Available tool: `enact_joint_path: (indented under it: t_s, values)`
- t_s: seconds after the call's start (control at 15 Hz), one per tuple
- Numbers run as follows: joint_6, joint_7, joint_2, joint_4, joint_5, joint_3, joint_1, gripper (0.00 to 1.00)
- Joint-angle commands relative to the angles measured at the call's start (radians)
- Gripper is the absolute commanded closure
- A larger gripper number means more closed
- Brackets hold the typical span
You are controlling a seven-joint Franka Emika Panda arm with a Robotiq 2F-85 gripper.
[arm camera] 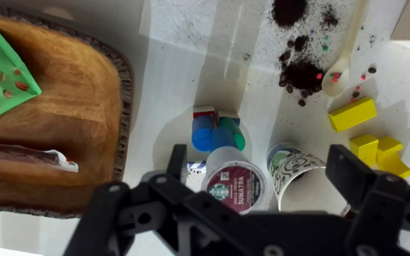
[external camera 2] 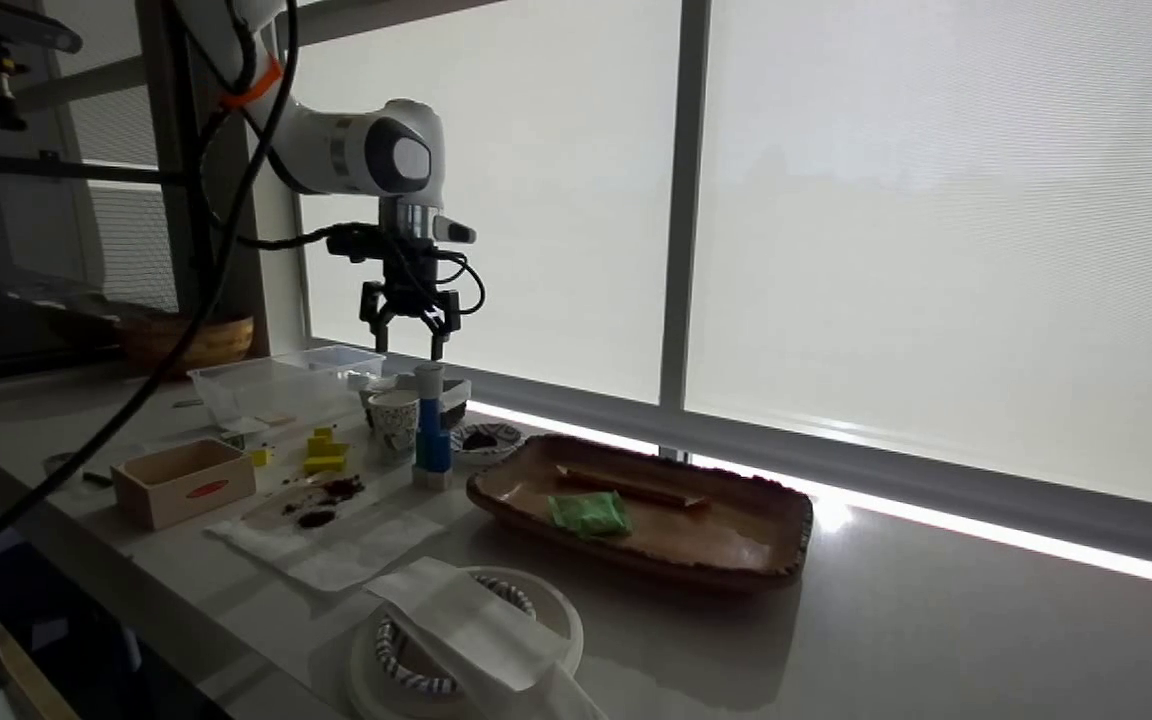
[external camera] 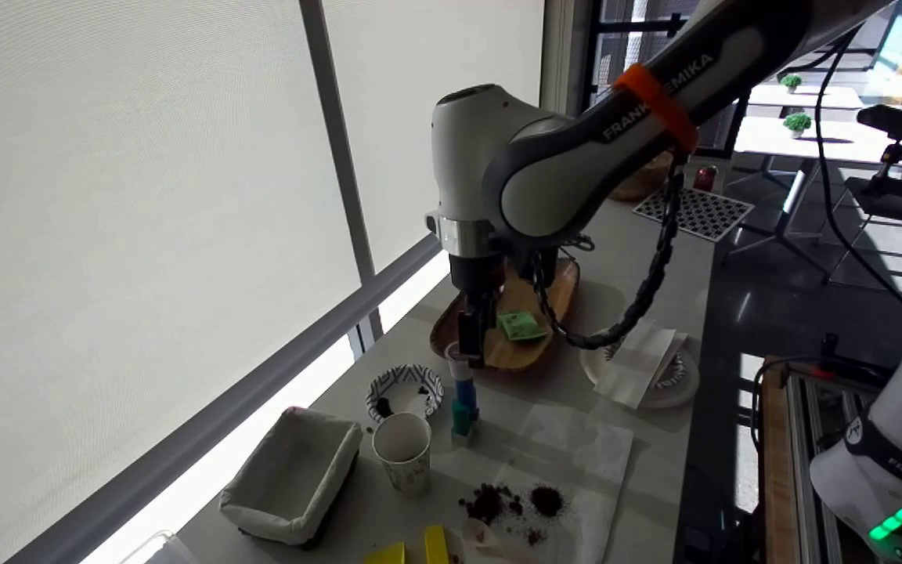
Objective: Remove the coffee pod from the stacked blocks then place one blue block on top of the coffee pod.
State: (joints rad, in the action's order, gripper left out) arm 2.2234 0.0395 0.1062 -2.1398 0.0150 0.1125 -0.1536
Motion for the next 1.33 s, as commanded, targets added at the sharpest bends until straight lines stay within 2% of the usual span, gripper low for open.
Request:
enact_joint_path:
  t_s: [0.0, 0.13, 0.4, 0.47, 0.53, 0.67, 0.73, 0.93, 1.07, 1.2, 1.27]
  values:
    - [-0.025, 0.019, 0.097, 0.11, -0.032, 0.012, 0.001, 0.0]
    - [-0.026, 0.02, 0.121, 0.134, -0.042, 0.014, -0.001, 0.0]
    - [-0.011, 0.016, 0.139, 0.141, -0.062, 0.011, 0.0, 0.1]
    - [-0.004, 0.016, 0.138, 0.133, -0.063, 0.01, 0.002, 0.17]
    - [0.004, 0.018, 0.137, 0.127, -0.061, 0.01, 0.003, 0.18]
    - [0.008, 0.018, 0.137, 0.124, -0.06, 0.01, 0.004, 0.43]
    - [0.009, 0.019, 0.138, 0.124, -0.059, 0.01, 0.005, 0.44]
    - [0.008, 0.018, 0.137, 0.123, -0.062, 0.009, 0.005, 0.67]
    - [0.007, 0.019, 0.136, 0.123, -0.06, 0.008, 0.007, 0.28]
    - [0.007, 0.019, 0.136, 0.122, -0.06, 0.008, 0.008, 0.3]
    - [0.007, 0.021, 0.135, 0.121, -0.06, 0.008, 0.009, 0.43]
